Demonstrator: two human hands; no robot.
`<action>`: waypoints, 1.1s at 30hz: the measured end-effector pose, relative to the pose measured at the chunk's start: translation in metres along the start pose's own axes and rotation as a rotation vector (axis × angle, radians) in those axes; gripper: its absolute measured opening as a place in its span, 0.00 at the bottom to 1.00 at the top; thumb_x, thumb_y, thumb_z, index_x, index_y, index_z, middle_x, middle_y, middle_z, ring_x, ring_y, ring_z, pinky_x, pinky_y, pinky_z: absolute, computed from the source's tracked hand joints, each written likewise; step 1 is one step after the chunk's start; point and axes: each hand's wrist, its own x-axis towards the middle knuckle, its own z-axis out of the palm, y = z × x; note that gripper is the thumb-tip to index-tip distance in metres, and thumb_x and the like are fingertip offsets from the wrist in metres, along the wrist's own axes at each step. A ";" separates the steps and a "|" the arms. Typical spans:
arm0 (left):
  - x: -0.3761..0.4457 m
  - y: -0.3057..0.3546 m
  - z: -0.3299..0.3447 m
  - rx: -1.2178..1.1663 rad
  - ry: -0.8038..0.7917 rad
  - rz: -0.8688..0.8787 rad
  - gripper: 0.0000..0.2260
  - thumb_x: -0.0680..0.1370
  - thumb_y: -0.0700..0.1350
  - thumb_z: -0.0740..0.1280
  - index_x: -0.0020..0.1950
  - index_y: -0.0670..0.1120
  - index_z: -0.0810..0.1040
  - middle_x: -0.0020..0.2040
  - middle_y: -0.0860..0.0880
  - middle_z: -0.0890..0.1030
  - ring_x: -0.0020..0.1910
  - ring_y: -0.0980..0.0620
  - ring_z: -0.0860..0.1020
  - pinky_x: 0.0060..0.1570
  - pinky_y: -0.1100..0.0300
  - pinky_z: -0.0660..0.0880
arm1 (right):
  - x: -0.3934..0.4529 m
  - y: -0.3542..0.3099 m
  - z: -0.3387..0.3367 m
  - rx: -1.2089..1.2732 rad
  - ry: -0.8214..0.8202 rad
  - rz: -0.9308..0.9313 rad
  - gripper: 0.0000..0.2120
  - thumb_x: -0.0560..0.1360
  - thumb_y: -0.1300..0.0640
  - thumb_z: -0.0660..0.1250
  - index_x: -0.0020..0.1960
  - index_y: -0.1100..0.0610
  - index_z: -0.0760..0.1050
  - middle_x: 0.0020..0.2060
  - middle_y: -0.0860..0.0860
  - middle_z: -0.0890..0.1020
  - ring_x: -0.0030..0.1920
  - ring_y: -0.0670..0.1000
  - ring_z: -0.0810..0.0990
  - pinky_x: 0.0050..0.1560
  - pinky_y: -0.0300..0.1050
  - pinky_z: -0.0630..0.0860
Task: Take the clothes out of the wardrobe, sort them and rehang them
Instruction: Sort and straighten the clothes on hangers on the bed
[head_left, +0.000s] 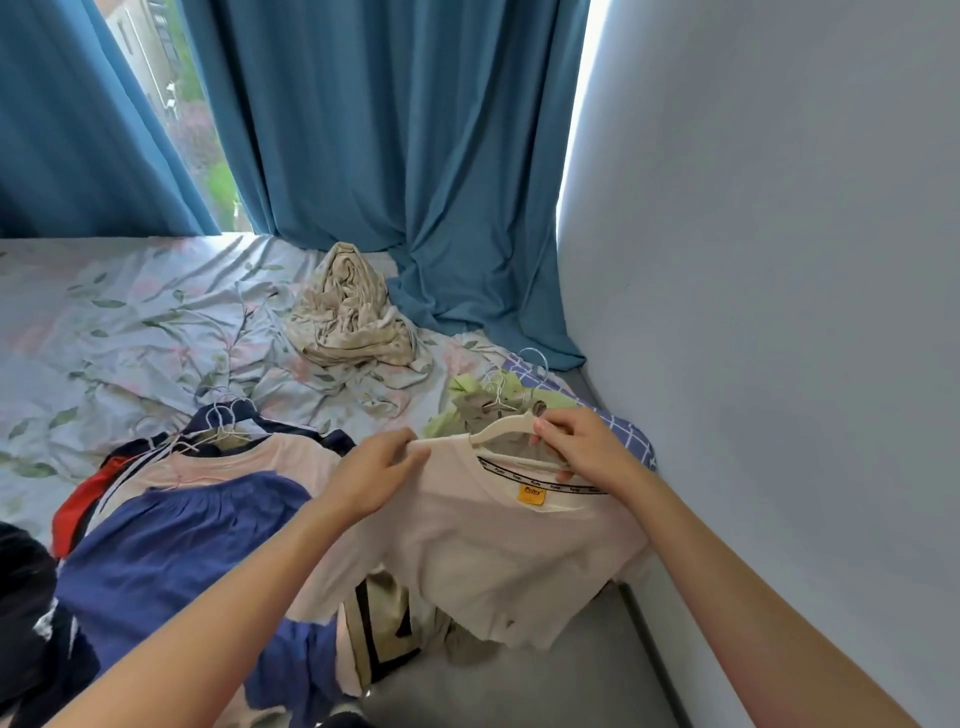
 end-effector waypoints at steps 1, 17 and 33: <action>0.003 -0.002 0.006 -0.005 -0.027 0.003 0.17 0.84 0.61 0.61 0.44 0.50 0.74 0.38 0.52 0.79 0.40 0.53 0.76 0.43 0.46 0.74 | 0.002 0.008 -0.001 -0.018 0.029 0.024 0.14 0.84 0.47 0.64 0.43 0.47 0.83 0.28 0.43 0.75 0.33 0.50 0.78 0.37 0.56 0.86; 0.120 -0.022 0.142 0.017 -0.081 -0.200 0.18 0.86 0.56 0.58 0.41 0.48 0.69 0.35 0.52 0.76 0.37 0.51 0.74 0.39 0.49 0.71 | 0.155 0.143 0.003 -0.132 0.052 0.109 0.13 0.85 0.48 0.62 0.47 0.53 0.80 0.37 0.49 0.81 0.39 0.50 0.78 0.41 0.48 0.74; 0.264 -0.189 0.262 -0.019 0.050 -0.447 0.17 0.83 0.45 0.63 0.73 0.48 0.75 0.64 0.46 0.73 0.66 0.46 0.69 0.66 0.50 0.70 | 0.428 0.339 0.138 -0.287 -0.095 0.156 0.21 0.83 0.54 0.66 0.74 0.59 0.75 0.68 0.61 0.78 0.69 0.64 0.73 0.70 0.58 0.69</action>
